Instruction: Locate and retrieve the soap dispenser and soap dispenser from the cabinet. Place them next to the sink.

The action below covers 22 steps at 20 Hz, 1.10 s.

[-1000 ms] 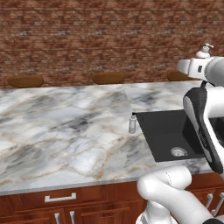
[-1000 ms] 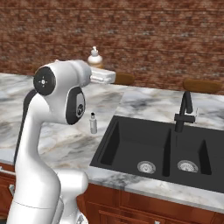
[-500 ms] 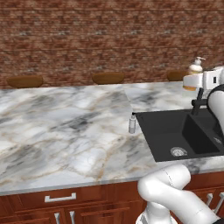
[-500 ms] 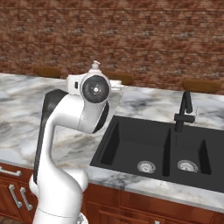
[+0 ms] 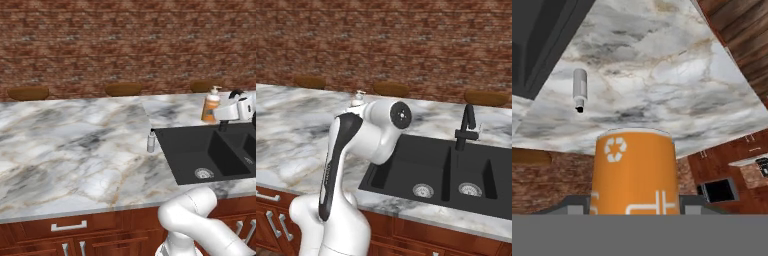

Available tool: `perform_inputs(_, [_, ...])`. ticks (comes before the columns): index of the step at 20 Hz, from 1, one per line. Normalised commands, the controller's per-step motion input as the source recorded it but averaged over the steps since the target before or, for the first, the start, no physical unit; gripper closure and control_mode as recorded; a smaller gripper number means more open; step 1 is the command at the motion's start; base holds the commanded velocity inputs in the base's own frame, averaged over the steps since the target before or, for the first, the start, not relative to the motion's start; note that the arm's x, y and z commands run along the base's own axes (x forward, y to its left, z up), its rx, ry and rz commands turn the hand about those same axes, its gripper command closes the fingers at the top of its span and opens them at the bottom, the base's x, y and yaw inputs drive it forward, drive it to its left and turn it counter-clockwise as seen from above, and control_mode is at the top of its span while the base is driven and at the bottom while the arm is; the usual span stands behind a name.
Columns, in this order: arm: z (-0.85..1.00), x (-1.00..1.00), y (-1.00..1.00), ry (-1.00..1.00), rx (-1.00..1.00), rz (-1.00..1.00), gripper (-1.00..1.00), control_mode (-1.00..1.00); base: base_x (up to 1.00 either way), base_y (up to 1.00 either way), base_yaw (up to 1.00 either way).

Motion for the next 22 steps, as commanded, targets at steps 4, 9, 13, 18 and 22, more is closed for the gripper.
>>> perform_inputs(4, [-0.76,0.0,0.18,-0.03,-0.11,0.48,1.0,-1.0,0.0,0.0,0.0])
perform_inputs(9, [-0.56,0.0,0.05,-0.09,-0.1,0.37,1.0,-1.0,0.0,0.0,0.0])
perform_inputs(13, [-0.27,0.0,-0.08,-0.18,-0.08,0.13,1.0,-1.0,0.0,0.0,0.0])
perform_inputs(18, [-0.36,0.0,-0.05,-0.36,-0.03,0.11,1.0,-1.0,0.0,0.0,0.0])
perform_inputs(22, [-0.43,0.0,0.0,-0.47,-0.01,0.09,1.0,-1.0,0.0,0.0,0.0])
